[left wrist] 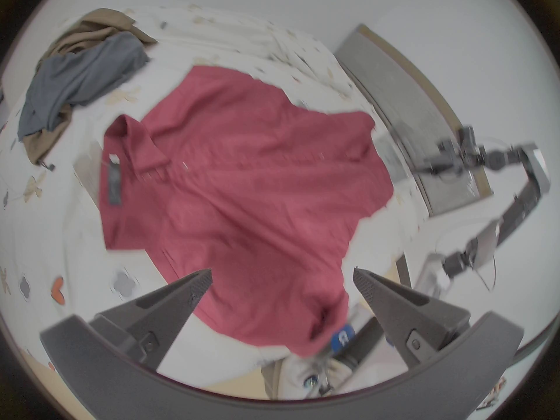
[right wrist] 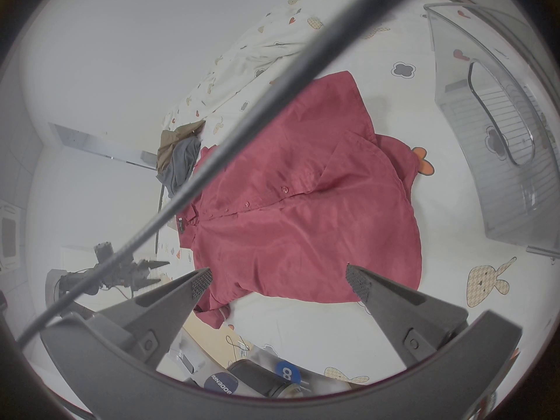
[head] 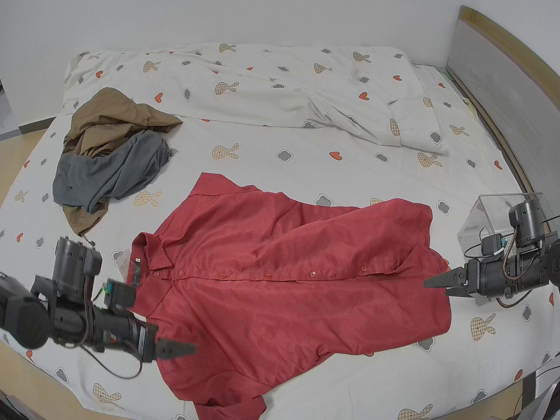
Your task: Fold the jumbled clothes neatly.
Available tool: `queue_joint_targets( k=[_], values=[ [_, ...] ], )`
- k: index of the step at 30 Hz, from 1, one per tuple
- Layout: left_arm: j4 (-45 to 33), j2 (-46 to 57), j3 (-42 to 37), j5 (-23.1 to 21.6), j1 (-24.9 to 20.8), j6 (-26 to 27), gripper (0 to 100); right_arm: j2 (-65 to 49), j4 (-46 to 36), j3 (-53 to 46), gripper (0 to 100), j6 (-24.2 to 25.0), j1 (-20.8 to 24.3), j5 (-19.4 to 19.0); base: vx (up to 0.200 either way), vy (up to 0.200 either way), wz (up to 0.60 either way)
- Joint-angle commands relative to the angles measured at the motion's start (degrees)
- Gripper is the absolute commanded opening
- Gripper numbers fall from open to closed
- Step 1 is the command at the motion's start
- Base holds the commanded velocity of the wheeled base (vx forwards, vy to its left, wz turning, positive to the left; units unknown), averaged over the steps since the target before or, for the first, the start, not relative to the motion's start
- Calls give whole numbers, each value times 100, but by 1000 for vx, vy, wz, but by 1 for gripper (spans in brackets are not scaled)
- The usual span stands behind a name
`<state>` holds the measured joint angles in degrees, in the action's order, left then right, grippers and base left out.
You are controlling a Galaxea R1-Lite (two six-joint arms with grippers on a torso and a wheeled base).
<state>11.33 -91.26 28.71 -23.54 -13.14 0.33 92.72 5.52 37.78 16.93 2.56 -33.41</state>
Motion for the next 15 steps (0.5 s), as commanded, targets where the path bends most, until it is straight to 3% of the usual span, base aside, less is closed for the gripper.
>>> queue_joint_targets(
  k=[1,4,8,12,15],
  values=[
    [-34,627,-1333,649,-1525,-94,100,9,1,-227,100,-305,-63,-25,0,0,0],
    [28,381,-1544,1080,-1841,-174,100,18,1,-227,100,-305,-45,-25,0,0,0],
    [247,187,-1693,1150,-1841,-15,100,27,1,-227,100,-305,-36,-25,0,0,0],
    [353,143,-1851,1176,-1964,987,100,27,1,-227,100,-305,-36,-25,0,0,0],
    [362,117,-1843,1185,-2043,1198,100,18,1,-227,100,-305,-36,-25,0,0,0]
  ],
)
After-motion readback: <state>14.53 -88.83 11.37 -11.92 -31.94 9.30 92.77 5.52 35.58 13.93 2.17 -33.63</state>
